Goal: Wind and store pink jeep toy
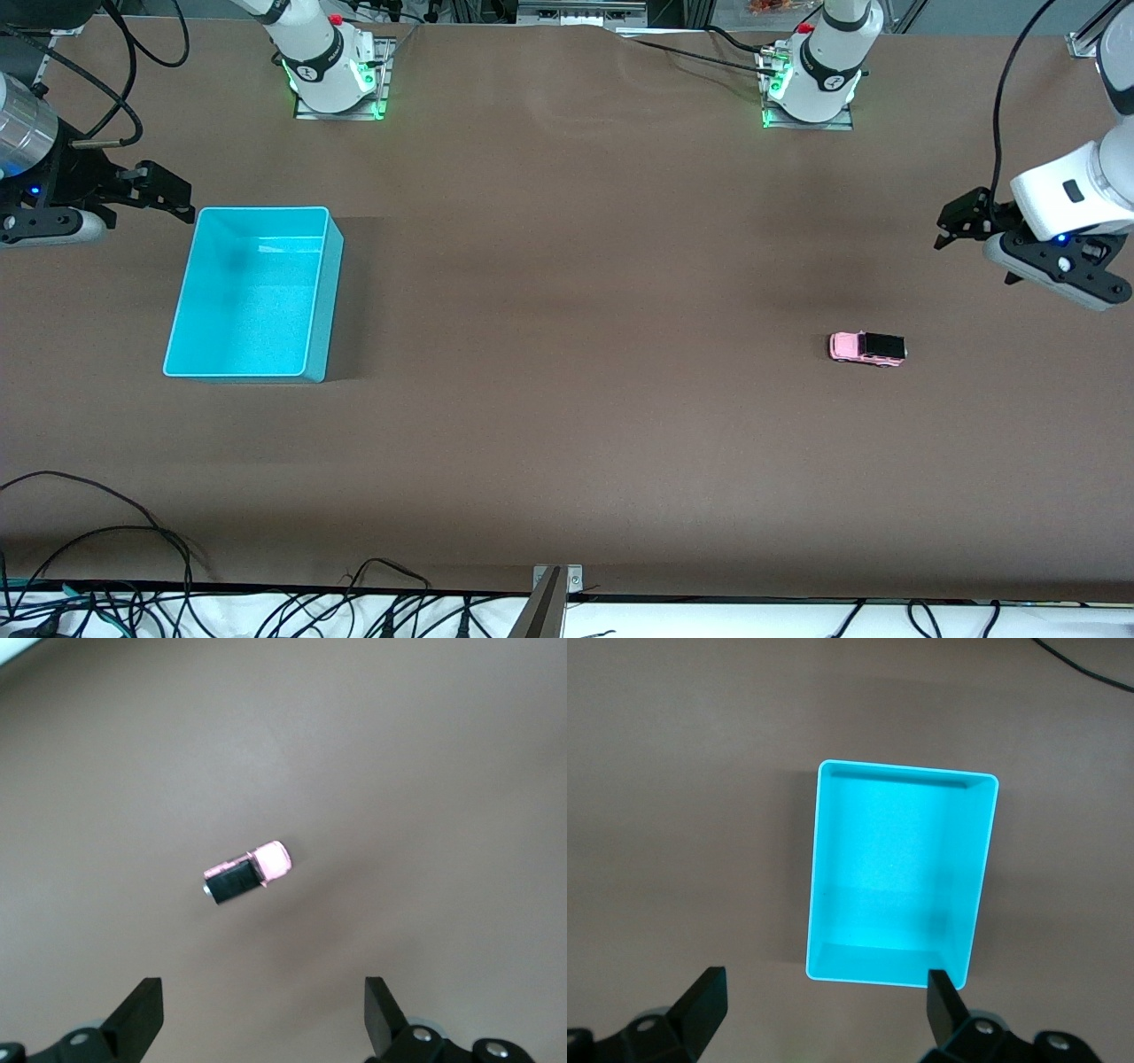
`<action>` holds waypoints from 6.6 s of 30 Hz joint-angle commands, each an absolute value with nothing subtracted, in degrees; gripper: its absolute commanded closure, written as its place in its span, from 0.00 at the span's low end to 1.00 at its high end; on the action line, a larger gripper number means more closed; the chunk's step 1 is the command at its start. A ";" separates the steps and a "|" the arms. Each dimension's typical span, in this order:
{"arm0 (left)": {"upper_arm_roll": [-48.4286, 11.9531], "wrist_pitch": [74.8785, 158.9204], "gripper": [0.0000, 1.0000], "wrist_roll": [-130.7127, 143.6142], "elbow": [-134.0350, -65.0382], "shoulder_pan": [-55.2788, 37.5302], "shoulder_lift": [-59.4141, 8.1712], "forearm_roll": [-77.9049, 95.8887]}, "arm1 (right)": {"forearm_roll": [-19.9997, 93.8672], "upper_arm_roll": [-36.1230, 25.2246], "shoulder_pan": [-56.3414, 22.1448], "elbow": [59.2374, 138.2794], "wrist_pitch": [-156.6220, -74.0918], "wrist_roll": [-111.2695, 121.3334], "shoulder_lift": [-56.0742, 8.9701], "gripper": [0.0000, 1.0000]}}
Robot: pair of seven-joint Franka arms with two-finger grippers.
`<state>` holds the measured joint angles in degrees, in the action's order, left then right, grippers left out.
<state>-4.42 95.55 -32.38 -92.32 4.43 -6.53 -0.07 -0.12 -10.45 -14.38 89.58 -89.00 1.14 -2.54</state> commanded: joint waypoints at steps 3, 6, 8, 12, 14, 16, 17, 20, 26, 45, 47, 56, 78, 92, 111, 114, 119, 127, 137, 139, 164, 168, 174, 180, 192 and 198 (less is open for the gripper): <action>-4.75 97.55 0.00 -46.30 -89.91 6.24 -11.86 -1.41 | -0.79 -10.46 -14.33 90.26 -89.56 1.67 -1.93 0.00; -4.75 99.31 0.00 -52.27 -90.70 7.12 -14.05 -1.41 | -0.79 -10.46 -14.33 90.26 -89.56 1.67 -2.02 0.00; -4.75 99.93 0.00 -55.44 -90.88 7.38 -15.64 -1.32 | -0.79 -10.46 -14.33 90.26 -89.56 1.67 -2.02 0.00; -4.83 102.74 0.00 -62.29 -91.58 8.79 -18.45 -1.32 | -0.79 -10.46 -14.33 90.26 -89.56 1.67 -2.02 0.00; -4.83 104.75 0.00 -66.25 -92.46 8.96 -19.51 -1.32 | -0.79 -10.46 -14.33 90.26 -89.56 1.67 -2.02 0.00; -4.83 106.78 0.00 -69.42 -93.60 9.49 -20.30 -1.32 | -0.79 -10.46 -14.33 90.35 -89.56 1.67 -2.02 0.00; -4.83 108.01 0.00 -70.74 -94.30 9.58 -20.48 -1.32 | -0.79 -10.46 -14.33 90.35 -89.56 1.58 -1.93 0.00; -4.83 111.87 0.00 -74.08 -97.90 9.58 -20.57 -1.32 | -0.79 -10.46 -14.33 90.26 -89.47 1.67 -2.02 0.00; -4.92 122.94 0.00 -78.22 -108.00 9.67 -20.13 -1.32 | -0.79 -10.46 -14.33 90.26 -89.56 1.67 -2.02 0.00; -5.10 146.69 0.00 -90.44 -121.11 9.14 -22.76 -5.71 | -0.79 -10.46 -14.33 90.26 -89.56 1.67 -2.02 0.00; -5.10 146.78 0.00 -90.44 -121.29 9.23 -23.29 -5.71 | -0.79 -10.46 -14.33 90.26 -89.56 1.67 -1.93 0.00; -5.10 147.22 0.00 -90.44 -121.38 9.40 -25.05 -5.71 | -0.70 -10.46 -14.24 90.26 -89.47 1.67 -2.02 0.00; -5.01 149.50 0.35 -90.35 -120.85 9.58 -27.25 -5.71 | -0.70 -10.55 -14.24 90.26 -89.56 1.58 -2.02 0.00; -5.01 149.41 0.82 -89.30 -120.67 9.49 -28.04 -5.54 | -0.70 -10.46 -14.15 90.35 -89.56 1.58 -2.02 0.00; -4.66 149.15 0.88 -89.91 -120.41 11.24 -29.35 -5.54 | -0.70 -10.55 -14.15 90.26 -89.56 1.58 -2.02 0.00; -4.75 149.15 0.88 -91.75 -119.71 12.92 -30.06 -5.54 | -0.70 -10.46 -14.15 90.35 -89.56 1.58 -2.02 0.00; -4.75 149.06 0.88 -94.65 -118.39 15.81 -31.64 -5.54 | -0.70 -10.55 -14.15 90.26 -89.56 1.67 -2.02 0.00; -4.75 149.06 0.88 -100.19 -116.11 20.65 -33.57 -5.54 | -0.70 -10.55 -14.15 90.35 -89.56 1.67 -2.02 0.00; -4.75 148.89 0.88 -107.57 -113.55 25.66 -35.16 -5.54 | -0.70 -10.55 -14.15 90.26 -89.56 1.58 -2.02 0.00; -4.75 148.89 0.88 -108.63 -113.47 26.45 -35.24 -5.54 | -0.70 -10.46 -14.15 90.26 -89.56 1.58 -2.02 0.00; -4.75 148.71 0.88 -112.41 -112.24 29.53 -36.47 -5.54 | -0.70 -10.55 -14.15 90.26 -89.56 1.58 -2.02 0.00; -4.75 148.45 0.88 -112.41 -112.24 29.53 -36.47 -5.54 | -0.70 -10.55 -14.15 90.35 -89.56 1.58 -2.02 0.00; -4.92 146.96 0.53 -112.41 -111.27 29.53 -36.30 -5.54 | -0.70 -10.46 -14.15 90.26 -89.56 1.58 -2.02 0.00; -5.54 140.11 0.00 -112.33 -107.32 29.53 -35.77 -4.66 | -0.70 -10.55 -14.15 90.26 -89.56 1.58 -2.02 0.00; -6.77 121.68 0.00 -111.27 -94.16 28.74 -35.51 -3.35 | -0.70 -10.55 -14.15 90.35 -89.56 1.58 -2.02 0.00; -6.86 117.96 0.00 -109.17 -91.32 28.04 -34.98 -2.81 | -0.62 -10.55 -14.15 90.35 -89.56 1.58 -2.02 0.00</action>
<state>-6.44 124.21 -110.62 -97.16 28.44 -34.49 -3.92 -0.12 -10.59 -14.32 89.58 -89.00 1.14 -2.58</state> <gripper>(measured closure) 0.000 0.000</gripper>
